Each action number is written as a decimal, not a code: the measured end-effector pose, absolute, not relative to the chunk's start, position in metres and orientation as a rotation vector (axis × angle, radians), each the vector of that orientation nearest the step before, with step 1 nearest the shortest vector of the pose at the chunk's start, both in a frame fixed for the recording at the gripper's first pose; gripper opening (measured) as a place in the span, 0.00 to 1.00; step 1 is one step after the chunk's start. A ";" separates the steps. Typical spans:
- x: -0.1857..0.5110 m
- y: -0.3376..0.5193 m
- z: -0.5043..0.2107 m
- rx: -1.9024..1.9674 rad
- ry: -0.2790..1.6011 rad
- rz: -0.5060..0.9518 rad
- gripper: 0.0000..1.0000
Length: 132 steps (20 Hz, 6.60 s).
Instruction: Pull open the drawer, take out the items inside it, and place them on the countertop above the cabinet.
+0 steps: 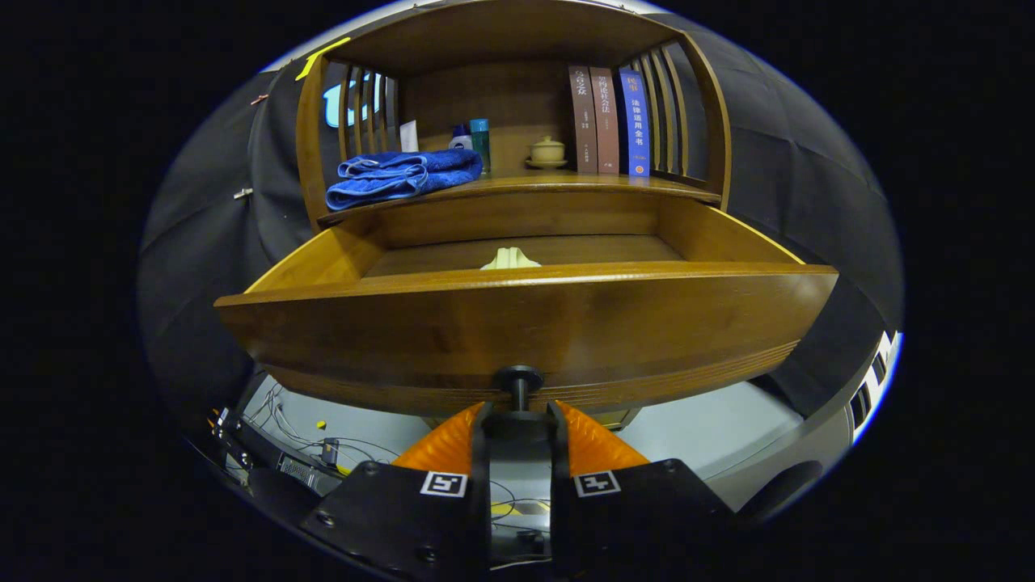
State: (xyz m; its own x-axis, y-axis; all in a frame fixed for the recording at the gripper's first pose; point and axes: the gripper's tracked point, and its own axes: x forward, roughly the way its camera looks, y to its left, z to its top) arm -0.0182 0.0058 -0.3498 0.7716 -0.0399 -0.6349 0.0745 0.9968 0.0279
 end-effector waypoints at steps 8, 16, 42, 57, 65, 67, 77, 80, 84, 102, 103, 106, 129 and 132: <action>-0.031 0.005 -0.308 0.038 0.629 -0.079 1.00; 0.053 0.008 -0.206 0.082 0.506 -0.056 1.00; 0.156 0.001 -0.356 0.000 1.240 -0.075 0.31; 0.118 0.007 -0.246 0.052 0.941 -0.026 0.22; 0.206 0.003 -0.166 0.089 0.746 -0.023 0.22; 0.240 -0.001 -0.168 0.091 0.747 -0.028 0.22; 0.337 -0.017 -0.218 0.085 0.879 -0.057 0.22; 0.340 -0.016 -0.226 0.075 0.899 -0.060 0.22; 0.339 -0.015 -0.231 0.095 0.914 -0.065 0.27; 0.214 0.012 -0.162 0.129 0.615 0.008 1.00; 0.197 0.013 -0.152 0.133 0.567 0.012 1.00; 0.146 0.016 -0.130 0.157 0.455 0.015 1.00; -0.006 0.007 -0.309 0.140 0.430 -0.054 1.00; 0.000 0.007 -0.313 0.138 0.435 -0.060 1.00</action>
